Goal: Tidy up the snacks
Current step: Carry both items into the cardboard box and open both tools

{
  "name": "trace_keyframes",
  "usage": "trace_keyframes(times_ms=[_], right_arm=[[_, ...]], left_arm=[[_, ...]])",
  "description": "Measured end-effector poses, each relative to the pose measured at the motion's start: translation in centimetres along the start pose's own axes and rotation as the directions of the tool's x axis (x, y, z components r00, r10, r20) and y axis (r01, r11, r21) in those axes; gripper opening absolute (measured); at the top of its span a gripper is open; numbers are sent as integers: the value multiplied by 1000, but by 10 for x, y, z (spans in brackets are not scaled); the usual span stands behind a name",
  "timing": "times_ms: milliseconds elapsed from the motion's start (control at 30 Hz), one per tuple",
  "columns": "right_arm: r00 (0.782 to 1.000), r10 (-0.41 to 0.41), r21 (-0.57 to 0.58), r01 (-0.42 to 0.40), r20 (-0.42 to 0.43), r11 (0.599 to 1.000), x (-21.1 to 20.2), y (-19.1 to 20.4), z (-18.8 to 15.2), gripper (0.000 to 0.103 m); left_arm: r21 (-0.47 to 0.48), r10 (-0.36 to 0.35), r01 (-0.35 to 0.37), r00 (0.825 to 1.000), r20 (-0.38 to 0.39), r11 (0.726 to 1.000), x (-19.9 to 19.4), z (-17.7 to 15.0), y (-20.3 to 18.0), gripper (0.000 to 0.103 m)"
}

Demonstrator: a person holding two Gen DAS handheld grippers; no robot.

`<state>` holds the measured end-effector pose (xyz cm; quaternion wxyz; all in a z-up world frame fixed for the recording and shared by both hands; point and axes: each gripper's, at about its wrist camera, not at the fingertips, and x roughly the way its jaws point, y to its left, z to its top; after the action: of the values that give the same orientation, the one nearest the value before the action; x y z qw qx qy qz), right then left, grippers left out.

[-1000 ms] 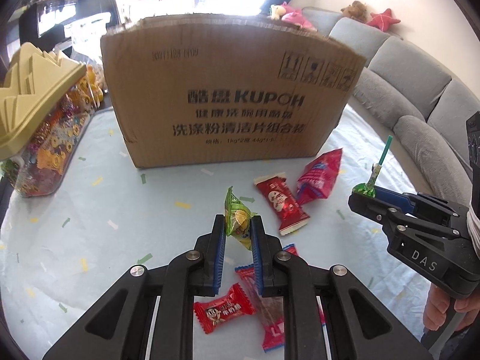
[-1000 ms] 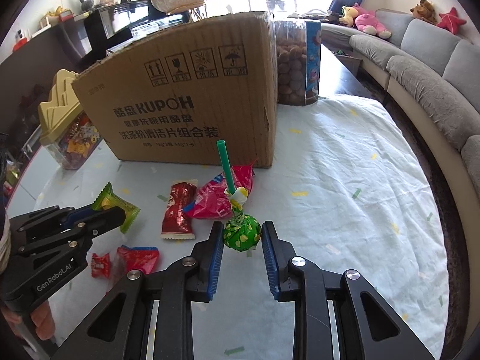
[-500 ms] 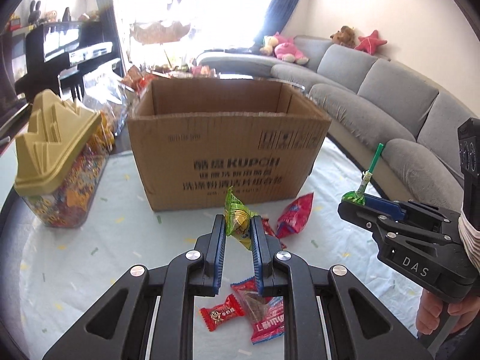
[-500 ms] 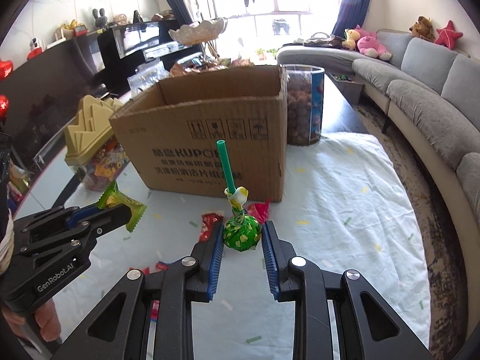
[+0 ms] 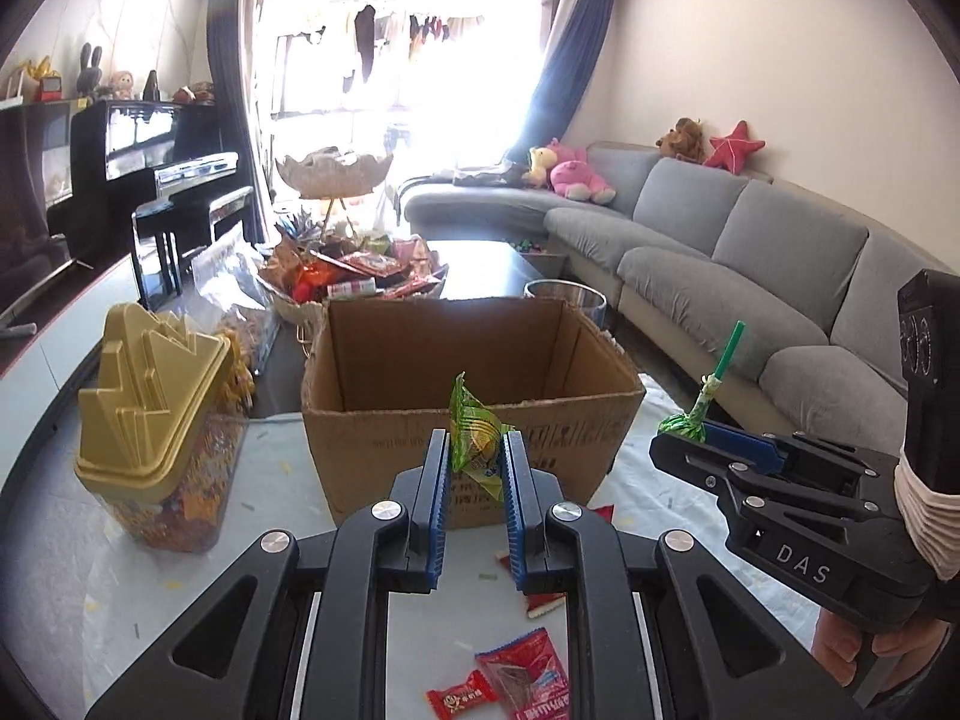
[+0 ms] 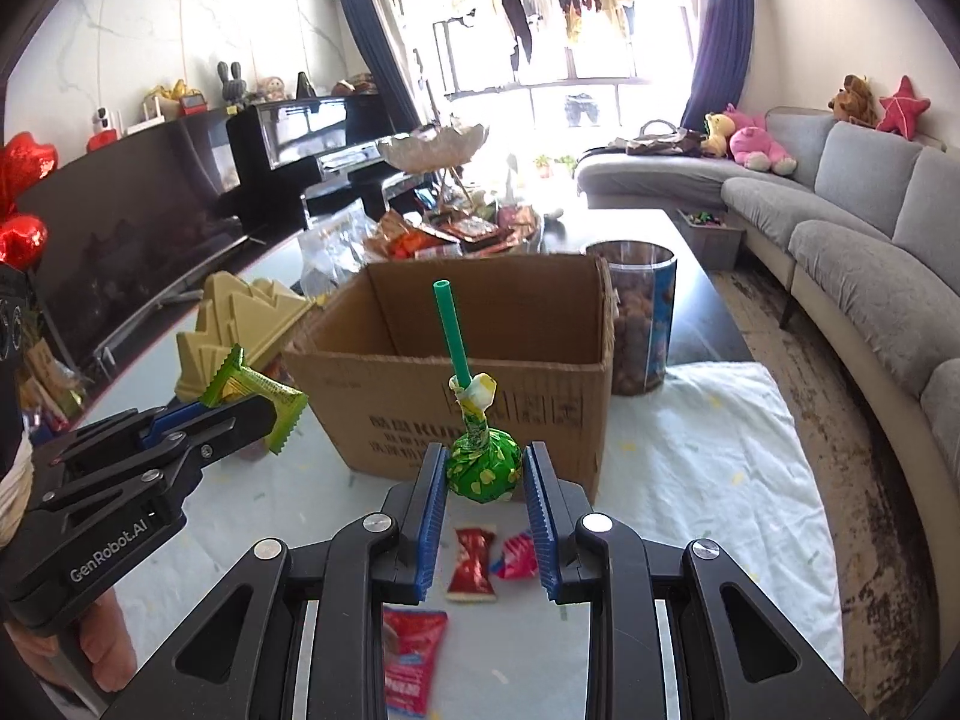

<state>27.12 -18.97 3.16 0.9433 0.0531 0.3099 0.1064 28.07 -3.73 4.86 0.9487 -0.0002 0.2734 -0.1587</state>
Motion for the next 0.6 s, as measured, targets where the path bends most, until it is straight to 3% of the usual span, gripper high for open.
trace_keyframes(times_ms=[300,600], right_arm=[[999,10,-11,-9,49,1000,4,2,34,27],[998,16,-30,-14,61,999,20,3,58,27]], left_arm=[[28,28,-29,998,65,999,-3,34,3,18],[27,39,-41,997,64,999,15,54,11,18]])
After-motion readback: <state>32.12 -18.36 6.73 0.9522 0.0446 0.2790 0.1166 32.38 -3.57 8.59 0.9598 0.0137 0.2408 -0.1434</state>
